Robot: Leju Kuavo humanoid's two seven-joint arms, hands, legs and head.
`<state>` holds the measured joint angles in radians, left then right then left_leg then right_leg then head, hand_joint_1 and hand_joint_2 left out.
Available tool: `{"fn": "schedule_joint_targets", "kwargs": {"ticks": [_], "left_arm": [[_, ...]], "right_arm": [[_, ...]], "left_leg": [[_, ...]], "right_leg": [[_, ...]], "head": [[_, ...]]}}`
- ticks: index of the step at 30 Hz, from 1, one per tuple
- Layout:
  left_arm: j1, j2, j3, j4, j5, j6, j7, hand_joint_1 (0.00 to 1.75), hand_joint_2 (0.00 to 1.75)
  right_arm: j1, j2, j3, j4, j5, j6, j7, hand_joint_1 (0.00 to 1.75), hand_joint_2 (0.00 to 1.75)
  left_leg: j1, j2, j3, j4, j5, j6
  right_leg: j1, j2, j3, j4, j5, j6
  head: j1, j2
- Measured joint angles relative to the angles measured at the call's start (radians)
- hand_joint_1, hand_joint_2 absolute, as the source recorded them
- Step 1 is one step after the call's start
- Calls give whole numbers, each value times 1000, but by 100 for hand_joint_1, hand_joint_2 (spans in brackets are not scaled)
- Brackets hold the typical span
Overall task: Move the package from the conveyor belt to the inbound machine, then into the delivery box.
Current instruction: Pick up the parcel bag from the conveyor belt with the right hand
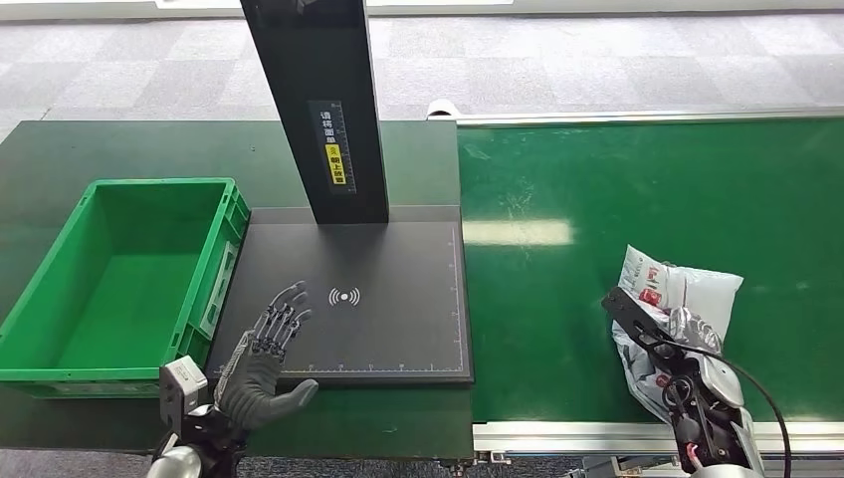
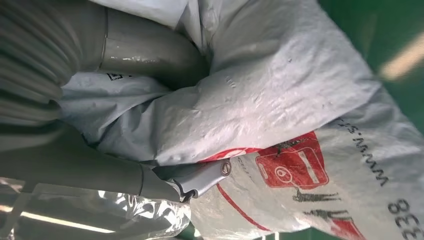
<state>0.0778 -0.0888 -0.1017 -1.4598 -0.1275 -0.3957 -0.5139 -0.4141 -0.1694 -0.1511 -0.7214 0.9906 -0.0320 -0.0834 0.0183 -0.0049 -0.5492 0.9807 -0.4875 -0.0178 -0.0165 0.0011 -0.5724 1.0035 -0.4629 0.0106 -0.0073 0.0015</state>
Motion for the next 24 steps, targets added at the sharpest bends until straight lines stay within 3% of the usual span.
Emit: {"fn": "schedule_joint_targets", "kwargs": {"ticks": [4, 9, 15, 24], "left_arm": [[12, 4, 1, -10, 5, 5, -15, 0, 175], [16, 10, 1, -11, 13, 6, -26, 0, 175], [16, 15, 1, -11, 14, 7, -28, 0, 175], [16, 17, 1, -12, 14, 7, -29, 0, 175]], "right_arm": [[20, 16, -7, -75, -148, -37, -147, 175, 175], [74, 39, -28, -234, -243, -166, -249, 175, 175], [122, 57, -50, -381, -268, -201, -266, 175, 175], [147, 70, -61, -444, -269, -201, -266, 175, 175]], "left_leg": [[0, -1, -1, 0, 0, 0], [0, -2, -3, 0, 0, 0], [0, -1, -3, 0, 0, 0], [0, -1, -3, 0, 0, 0]], "right_leg": [[0, 0, -1, 0, 0, 0], [0, -1, -2, 0, 0, 0], [0, -1, -3, 0, 0, 0], [0, -1, -3, 0, 0, 0]], "head": [[0, 0], [0, 0], [0, 0], [0, 0]]}}
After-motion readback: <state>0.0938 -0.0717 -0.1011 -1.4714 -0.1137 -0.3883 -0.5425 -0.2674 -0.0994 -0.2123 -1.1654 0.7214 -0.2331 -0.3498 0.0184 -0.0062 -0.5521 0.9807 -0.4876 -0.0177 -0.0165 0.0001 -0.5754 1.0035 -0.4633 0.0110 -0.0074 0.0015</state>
